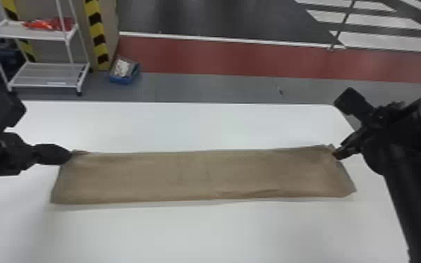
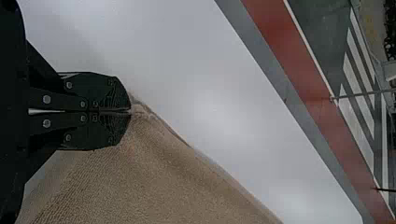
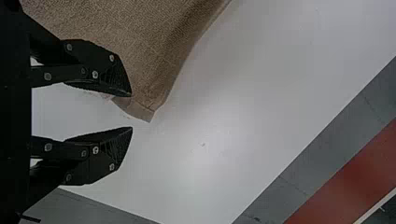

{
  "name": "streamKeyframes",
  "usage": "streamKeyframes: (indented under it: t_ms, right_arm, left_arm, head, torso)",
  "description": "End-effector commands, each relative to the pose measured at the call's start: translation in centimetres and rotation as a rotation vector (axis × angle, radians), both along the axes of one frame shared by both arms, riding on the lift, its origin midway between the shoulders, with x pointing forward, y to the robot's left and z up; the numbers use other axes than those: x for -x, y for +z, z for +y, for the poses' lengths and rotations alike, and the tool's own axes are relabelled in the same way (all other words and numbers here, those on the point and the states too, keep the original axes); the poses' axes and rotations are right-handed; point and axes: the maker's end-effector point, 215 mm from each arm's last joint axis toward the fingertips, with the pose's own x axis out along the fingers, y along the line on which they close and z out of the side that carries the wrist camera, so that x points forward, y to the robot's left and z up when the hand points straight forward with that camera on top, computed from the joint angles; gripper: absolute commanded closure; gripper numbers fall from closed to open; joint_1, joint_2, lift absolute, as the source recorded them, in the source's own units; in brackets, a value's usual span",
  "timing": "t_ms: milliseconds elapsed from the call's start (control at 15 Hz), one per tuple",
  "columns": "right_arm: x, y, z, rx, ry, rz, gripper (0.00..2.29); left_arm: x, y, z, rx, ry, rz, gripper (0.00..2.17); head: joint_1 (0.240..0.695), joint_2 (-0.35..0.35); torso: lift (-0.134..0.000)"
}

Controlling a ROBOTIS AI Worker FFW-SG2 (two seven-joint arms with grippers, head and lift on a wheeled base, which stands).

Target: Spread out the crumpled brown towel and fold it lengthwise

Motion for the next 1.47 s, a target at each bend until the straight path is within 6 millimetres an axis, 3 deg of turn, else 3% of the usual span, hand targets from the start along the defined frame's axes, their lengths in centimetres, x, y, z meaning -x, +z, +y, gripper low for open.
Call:
streamKeyframes:
  t_ms: [0,467,600,800,933,1000,1200,1400]
  right_arm:
    - [0.3,-0.2,-0.4,0.002,-0.011,0.003,0.57]
    - [1.7,-1.0,-0.5,-0.045,-0.038,0.023,0.57]
    - [2.6,-0.6,-1.0,-0.074,-0.052,0.001,0.57]
    - [4.6,0.3,-2.1,-0.128,-0.086,-0.036,0.57]
    - [6.1,0.8,-3.9,-0.136,-0.114,-0.048,0.57]
    - [6.8,0.9,-4.6,-0.149,-0.132,-0.054,0.57]
    - [7.8,1.1,-5.6,-0.160,-0.145,-0.065,0.57]
    - [8.0,1.2,-6.0,-0.175,-0.161,-0.077,0.57]
  left_arm:
    - [0.0,0.0,0.0,0.000,-0.001,-0.002,2.03]
    - [-0.1,0.4,-0.6,0.001,-0.030,-0.025,2.01]
    - [-0.1,0.6,-0.9,0.006,-0.037,-0.044,1.60]
    - [-0.4,1.0,-1.2,0.008,-0.039,-0.066,1.59]
    - [-0.4,1.1,-1.3,0.002,-0.041,-0.066,1.52]
    - [-0.4,1.1,-1.0,-0.001,-0.039,-0.067,1.08]
    - [-0.2,0.8,-0.8,-0.008,-0.043,-0.059,0.53]
    - [0.0,0.8,-0.4,-0.015,-0.041,-0.053,0.51]
  head:
    - [0.695,-0.149]
    - [0.695,-0.157]
    - [0.695,-0.158]
    - [0.695,-0.169]
    - [0.695,-0.179]
    - [0.695,-0.193]
    - [0.695,-0.214]
    - [0.695,-0.224]
  torso:
    - [-0.124]
    - [-0.124]
    - [-0.124]
    - [-0.124]
    - [-0.124]
    - [-0.124]
    - [-0.124]
    - [-0.124]
